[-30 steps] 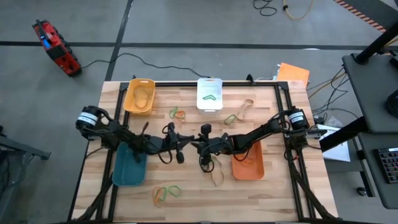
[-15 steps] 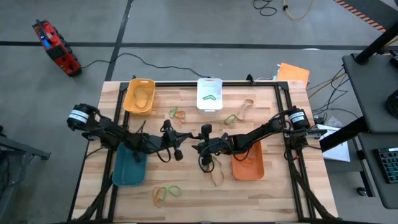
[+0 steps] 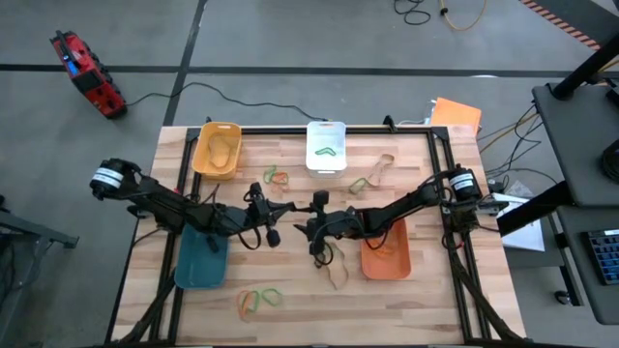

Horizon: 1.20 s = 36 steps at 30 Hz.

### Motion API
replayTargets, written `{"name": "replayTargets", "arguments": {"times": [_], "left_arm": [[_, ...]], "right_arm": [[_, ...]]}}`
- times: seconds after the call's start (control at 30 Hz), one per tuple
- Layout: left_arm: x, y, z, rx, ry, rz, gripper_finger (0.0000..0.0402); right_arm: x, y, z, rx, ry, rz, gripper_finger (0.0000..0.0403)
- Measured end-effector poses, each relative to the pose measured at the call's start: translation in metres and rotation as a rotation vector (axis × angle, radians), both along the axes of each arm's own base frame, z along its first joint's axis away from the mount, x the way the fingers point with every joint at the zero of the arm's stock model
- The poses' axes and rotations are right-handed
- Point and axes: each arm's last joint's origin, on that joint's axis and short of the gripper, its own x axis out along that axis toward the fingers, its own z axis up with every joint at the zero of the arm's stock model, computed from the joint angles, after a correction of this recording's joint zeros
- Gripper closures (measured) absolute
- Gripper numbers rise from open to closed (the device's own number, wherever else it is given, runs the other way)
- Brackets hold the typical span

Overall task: Sort rubber bands into baskets
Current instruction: Put the rubber band into the blue bin

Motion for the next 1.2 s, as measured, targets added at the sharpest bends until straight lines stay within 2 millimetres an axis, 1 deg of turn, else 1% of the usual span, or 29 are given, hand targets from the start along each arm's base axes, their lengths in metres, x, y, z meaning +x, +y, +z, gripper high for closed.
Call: {"name": "replayTargets", "arguments": {"times": [0.27,0.43,0.53,0.63,0.7,0.8,0.9,0.93,1.0,1.03,1.1,1.2], "left_arm": [[0.000,0.000,0.000,-0.001,0.002,0.001,0.0402],[-0.001,0.000,0.001,-0.002,0.001,-0.001,0.0401],[-0.006,-0.002,0.002,-0.049,0.032,-0.019,0.0401],[-0.016,-0.007,0.006,-0.150,0.105,-0.069,0.0401],[-0.023,-0.010,0.016,-0.244,0.183,-0.090,0.0401],[-0.037,-0.011,0.039,-0.431,0.379,-0.092,0.0401],[-0.059,-0.017,0.065,-0.685,0.637,-0.041,0.0401],[-0.068,-0.019,0.072,-0.730,0.742,-0.015,0.0401],[-0.084,-0.022,0.087,-0.760,0.923,0.058,0.0401],[-0.090,-0.023,0.096,-0.764,0.978,0.086,0.0401],[-0.097,-0.025,0.111,-0.755,1.042,0.111,0.0401],[-0.102,-0.026,0.121,-0.731,1.085,0.127,0.0401]], "right_arm": [[0.000,-0.002,0.002,-0.028,-0.022,-0.072,0.0156],[-0.001,-0.003,-0.002,-0.047,0.026,-0.070,0.0137],[-0.003,-0.004,-0.006,-0.046,0.072,-0.074,0.0130],[-0.005,-0.004,-0.009,-0.033,0.100,-0.082,0.0126],[-0.005,-0.004,-0.010,-0.031,0.106,-0.083,0.0126],[-0.005,-0.005,-0.009,-0.031,0.101,-0.086,0.0128],[-0.004,-0.009,-0.009,-0.032,0.102,-0.093,0.0128],[-0.004,-0.010,-0.009,-0.030,0.101,-0.096,0.0127],[-0.004,-0.012,-0.009,-0.026,0.101,-0.102,0.0125],[-0.004,-0.012,-0.009,-0.021,0.099,-0.105,0.0124],[-0.004,-0.013,-0.009,-0.015,0.097,-0.109,0.0124],[-0.004,-0.014,-0.009,-0.006,0.094,-0.109,0.0126]]}}
